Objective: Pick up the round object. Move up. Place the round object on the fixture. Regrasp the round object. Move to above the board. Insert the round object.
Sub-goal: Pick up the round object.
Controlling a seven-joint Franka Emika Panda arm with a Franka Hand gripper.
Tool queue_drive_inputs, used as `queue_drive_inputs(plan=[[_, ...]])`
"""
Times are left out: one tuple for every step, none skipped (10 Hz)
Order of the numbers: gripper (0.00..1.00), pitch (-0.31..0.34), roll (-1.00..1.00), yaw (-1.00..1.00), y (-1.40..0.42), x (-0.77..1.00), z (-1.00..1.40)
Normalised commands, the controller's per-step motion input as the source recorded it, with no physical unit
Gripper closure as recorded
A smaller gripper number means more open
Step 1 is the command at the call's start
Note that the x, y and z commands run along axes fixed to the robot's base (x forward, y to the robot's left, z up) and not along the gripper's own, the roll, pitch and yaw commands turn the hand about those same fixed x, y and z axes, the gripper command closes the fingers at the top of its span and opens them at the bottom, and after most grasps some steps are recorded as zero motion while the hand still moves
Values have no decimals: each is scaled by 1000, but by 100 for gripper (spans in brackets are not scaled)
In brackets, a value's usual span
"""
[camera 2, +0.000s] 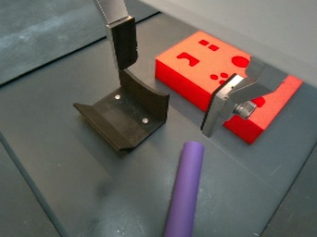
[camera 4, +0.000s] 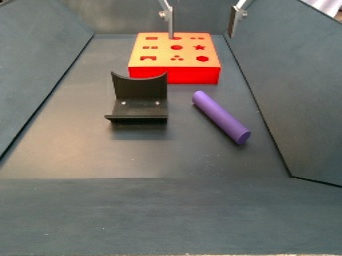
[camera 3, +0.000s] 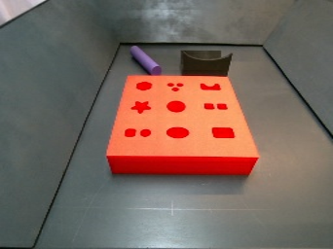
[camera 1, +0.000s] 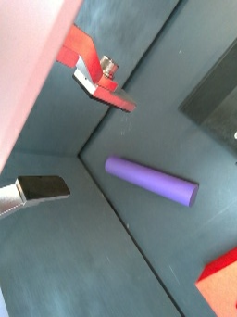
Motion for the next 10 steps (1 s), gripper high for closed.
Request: queue_drive_inputs(plan=[[0,0,143,677,-340,-354,-929],[0,0,159,591,-377,-480,-954],[0,0,169,586,-343,-560,-991],[0,-30,94,457,40,-786,-1000],[0,-60,30,357,234,-863,-1000],[0,-147,29,300,137,-714,-994],[0,0,-54,77,254,0,-980],[0,26,-63,0,140,220,-846],[0,50,-71,0,69,357,-863],[0,191,-39,-43,77,649,-671]])
